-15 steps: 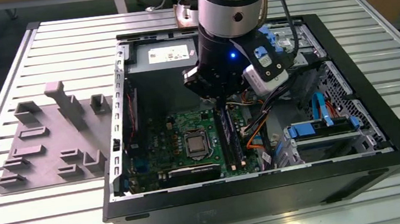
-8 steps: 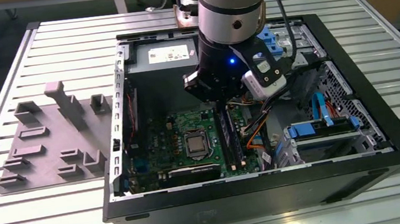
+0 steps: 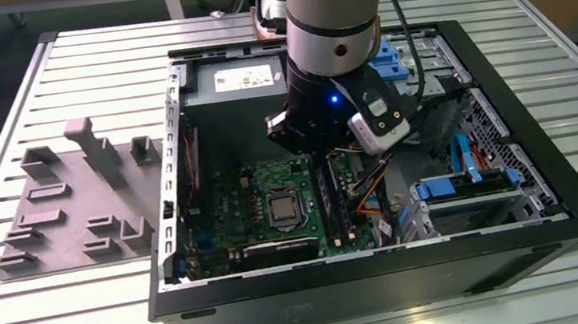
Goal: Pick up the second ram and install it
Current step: 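Insert the second ram into the second slot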
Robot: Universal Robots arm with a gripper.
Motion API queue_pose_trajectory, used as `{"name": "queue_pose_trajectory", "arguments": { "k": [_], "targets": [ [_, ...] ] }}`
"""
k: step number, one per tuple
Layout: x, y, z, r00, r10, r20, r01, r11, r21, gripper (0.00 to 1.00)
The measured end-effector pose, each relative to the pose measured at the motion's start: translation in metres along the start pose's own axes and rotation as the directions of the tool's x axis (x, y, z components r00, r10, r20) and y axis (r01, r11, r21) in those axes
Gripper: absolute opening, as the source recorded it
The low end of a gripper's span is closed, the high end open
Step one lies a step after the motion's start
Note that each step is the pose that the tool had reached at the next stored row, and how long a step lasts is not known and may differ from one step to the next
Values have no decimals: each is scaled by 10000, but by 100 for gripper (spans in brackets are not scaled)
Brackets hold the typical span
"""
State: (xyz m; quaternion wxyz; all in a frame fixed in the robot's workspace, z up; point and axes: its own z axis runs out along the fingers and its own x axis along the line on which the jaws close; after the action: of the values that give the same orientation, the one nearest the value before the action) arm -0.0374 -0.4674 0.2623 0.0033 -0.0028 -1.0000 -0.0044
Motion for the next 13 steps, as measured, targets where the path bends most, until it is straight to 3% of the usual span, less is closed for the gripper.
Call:
{"name": "queue_pose_trajectory", "arguments": {
  "k": [3, 8, 13],
  "targets": [
    [0, -1, 39, 10000, 9, 0, -9, 10000, -3, 14],
    [0, 0, 40, 10000, 12, 0, -12, 10000, -15, 14],
    [-4, -71, 63, 10000, 12, -1, -12, 10000, -18, 14]
  ]
}}
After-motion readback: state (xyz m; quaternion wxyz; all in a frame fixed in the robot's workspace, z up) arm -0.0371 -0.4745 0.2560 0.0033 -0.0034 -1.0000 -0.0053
